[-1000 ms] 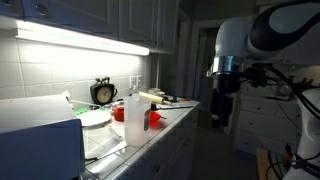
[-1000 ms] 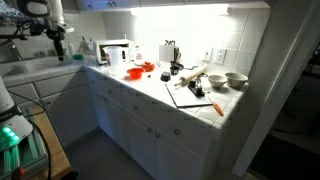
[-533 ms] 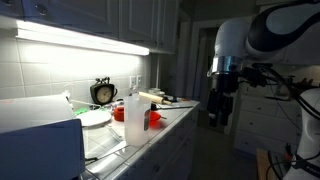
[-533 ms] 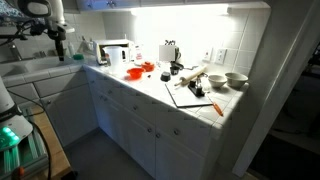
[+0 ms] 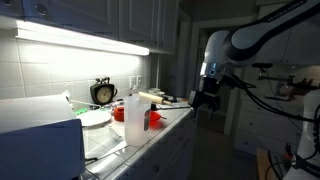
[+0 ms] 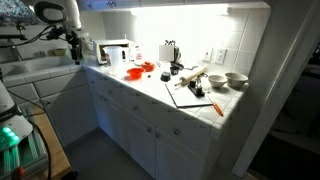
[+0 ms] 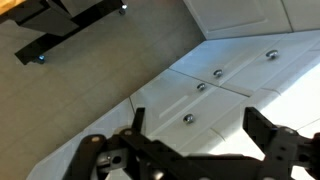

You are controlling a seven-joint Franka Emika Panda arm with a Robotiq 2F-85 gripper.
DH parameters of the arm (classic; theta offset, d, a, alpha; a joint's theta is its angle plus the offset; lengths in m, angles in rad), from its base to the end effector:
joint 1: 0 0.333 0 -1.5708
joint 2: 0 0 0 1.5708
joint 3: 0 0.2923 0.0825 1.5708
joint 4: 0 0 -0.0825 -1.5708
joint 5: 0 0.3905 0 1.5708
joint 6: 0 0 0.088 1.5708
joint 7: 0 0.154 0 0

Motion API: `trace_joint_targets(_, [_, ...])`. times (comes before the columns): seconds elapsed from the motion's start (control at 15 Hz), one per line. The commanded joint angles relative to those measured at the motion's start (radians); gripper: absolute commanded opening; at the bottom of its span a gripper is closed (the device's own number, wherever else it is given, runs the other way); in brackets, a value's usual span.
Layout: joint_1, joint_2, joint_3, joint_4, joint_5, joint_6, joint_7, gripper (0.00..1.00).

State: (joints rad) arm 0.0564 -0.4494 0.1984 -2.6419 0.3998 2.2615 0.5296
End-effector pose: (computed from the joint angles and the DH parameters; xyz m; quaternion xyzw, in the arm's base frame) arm 0.3971 0.1196 0.3229 -0.9572 0.2634 0.0102 0.1196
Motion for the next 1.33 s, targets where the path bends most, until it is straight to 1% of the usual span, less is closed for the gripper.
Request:
trace_joint_targets(0.0, [-0.039, 0.108, -0.065, 0.081, -0.081, 0.009, -0.105, 1.0])
trace_joint_targets(0.13, [-0.076, 0.158, -0.098, 0.134, -0.176, -0.064, -0.139, 1.0])
trace_joint_targets(0.2, [-0.103, 0.174, -0.093, 0.154, -0.239, -0.078, -0.088, 1.0])
trace_joint_targets(0.27, [-0.063, 0.117, -0.099, 0.088, -0.165, -0.028, -0.108, 1.0])
trace_joint_targets(0.4, [-0.089, 0.151, -0.111, 0.12, -0.21, -0.047, -0.107, 1.0])
trace_joint_targets(0.6, [-0.091, 0.169, -0.11, 0.135, -0.216, -0.051, -0.106, 1.0])
trace_joint_targets(0.8, [-0.103, 0.184, -0.113, 0.143, -0.253, -0.061, -0.106, 1.0])
trace_joint_targets(0.87, [-0.116, 0.197, -0.118, 0.149, -0.273, -0.049, -0.094, 1.0])
trace_joint_targets(1.13, [-0.147, 0.275, -0.158, 0.188, -0.358, 0.007, -0.134, 1.0])
trace_joint_targets(1.27, [-0.144, 0.301, -0.183, 0.191, -0.392, 0.076, -0.22, 1.0])
